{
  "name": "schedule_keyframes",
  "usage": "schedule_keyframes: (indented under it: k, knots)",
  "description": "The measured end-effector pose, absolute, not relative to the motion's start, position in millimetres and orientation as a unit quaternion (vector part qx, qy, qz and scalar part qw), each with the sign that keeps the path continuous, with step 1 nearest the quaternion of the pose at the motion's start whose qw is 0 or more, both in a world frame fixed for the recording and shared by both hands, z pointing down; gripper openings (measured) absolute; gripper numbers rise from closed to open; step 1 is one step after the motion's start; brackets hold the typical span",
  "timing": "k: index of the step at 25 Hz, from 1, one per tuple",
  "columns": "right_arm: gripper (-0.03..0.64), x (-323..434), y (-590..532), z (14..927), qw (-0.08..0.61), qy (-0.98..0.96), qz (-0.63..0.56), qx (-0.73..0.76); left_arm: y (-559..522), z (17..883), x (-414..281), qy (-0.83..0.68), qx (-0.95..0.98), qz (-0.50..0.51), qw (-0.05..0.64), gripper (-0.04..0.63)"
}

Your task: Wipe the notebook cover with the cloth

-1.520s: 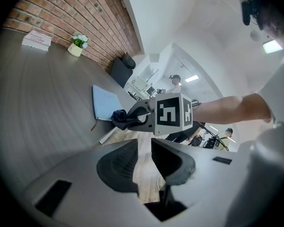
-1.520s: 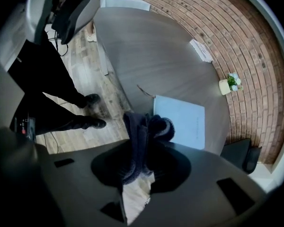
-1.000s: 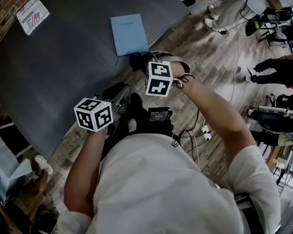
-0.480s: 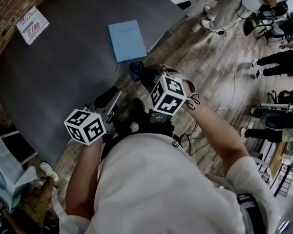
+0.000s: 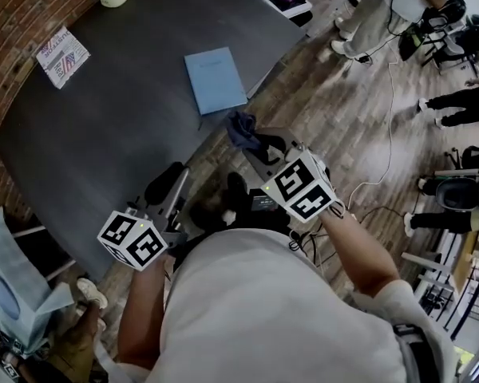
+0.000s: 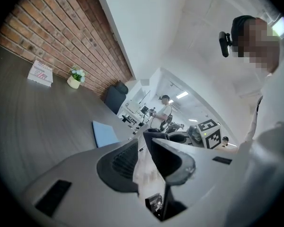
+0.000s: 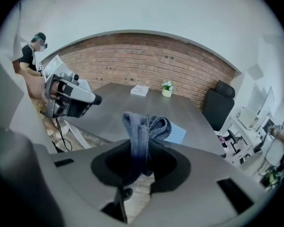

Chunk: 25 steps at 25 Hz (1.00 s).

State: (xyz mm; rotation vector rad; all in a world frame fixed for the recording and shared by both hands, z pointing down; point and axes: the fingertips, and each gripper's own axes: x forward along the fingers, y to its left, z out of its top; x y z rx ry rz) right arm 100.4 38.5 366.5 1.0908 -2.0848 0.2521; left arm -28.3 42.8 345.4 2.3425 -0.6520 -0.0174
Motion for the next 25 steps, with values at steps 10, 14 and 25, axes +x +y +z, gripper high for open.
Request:
schedule_keyframes:
  k: [10, 14, 25]
  knots:
    - [0.104, 94.2, 66.2, 322.2, 0.248, -0.821, 0.153, 0.491, 65.0, 310.0, -55.6, -0.249, 0.916, -0.025, 0.314, 0.092]
    - [0.104, 98.3, 73.2, 304.8, 0.194, -0.829, 0.167, 0.497, 76.1, 295.9, -59.4, -0.259, 0.918, -0.037, 0.299, 0.091]
    - [0.104, 146.0, 101.7, 281.9, 0.153, -0.833, 0.184, 0.499, 108.0, 261.7, -18.2, -0.274, 0.919, -0.047, 0.281, 0.089]
